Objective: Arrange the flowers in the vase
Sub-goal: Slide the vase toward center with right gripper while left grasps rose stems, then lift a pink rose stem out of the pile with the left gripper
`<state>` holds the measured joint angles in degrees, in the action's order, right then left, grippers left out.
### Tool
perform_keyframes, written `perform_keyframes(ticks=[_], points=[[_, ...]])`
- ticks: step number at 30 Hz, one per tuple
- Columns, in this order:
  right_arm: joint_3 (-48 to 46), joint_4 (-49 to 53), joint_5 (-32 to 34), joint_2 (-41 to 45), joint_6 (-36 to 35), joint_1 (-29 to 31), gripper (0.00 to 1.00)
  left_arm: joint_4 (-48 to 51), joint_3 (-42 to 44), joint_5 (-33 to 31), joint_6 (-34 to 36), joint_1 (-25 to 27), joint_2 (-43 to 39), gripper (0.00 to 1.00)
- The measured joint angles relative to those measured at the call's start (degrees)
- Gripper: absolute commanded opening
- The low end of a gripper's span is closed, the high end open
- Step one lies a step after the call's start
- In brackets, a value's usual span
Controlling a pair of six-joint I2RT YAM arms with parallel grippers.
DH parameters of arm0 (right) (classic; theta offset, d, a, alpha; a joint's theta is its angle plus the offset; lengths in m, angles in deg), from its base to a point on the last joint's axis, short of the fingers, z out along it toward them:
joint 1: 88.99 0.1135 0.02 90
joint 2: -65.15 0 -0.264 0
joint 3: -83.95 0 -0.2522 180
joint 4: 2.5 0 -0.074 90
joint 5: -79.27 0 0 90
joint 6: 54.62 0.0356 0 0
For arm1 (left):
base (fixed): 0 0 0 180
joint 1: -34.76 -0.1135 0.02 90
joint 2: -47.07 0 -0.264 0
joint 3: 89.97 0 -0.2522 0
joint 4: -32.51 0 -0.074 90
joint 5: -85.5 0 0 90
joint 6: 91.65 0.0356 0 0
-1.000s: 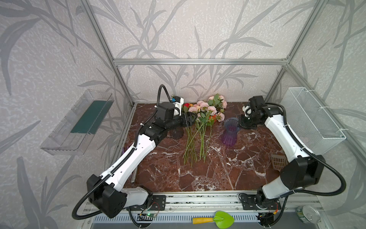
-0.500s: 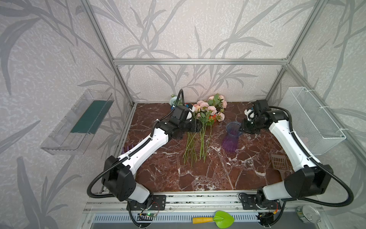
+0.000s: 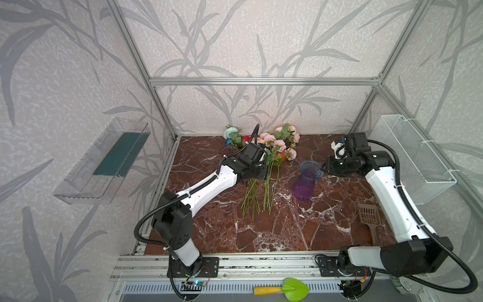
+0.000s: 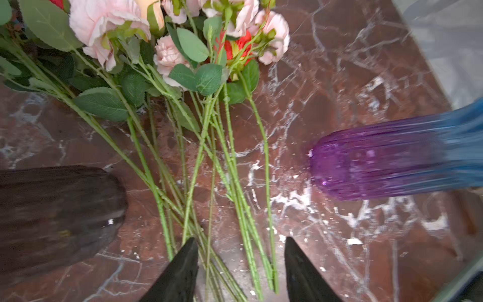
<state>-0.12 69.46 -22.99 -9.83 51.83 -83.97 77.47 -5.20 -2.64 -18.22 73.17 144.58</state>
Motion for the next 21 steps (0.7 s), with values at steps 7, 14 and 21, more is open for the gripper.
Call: perform_keyframes(ticks=[7, 14, 21], points=[[-0.1, -2.0, -0.7, 8.0, 0.0, 0.0, 0.33, 2.9, -5.0, -6.3, 5.2, 0.5, 10.8, 0.39], [-2.7, -3.9, -3.8, 12.0, 0.1, 1.1, 0.33, 5.6, -12.3, -13.9, 8.3, 0.4, 19.2, 0.35], [-3.5, -5.1, -6.6, 12.2, 0.6, 2.0, 0.33, 7.6, -17.3, -15.6, 9.6, 0.4, 26.2, 0.32]])
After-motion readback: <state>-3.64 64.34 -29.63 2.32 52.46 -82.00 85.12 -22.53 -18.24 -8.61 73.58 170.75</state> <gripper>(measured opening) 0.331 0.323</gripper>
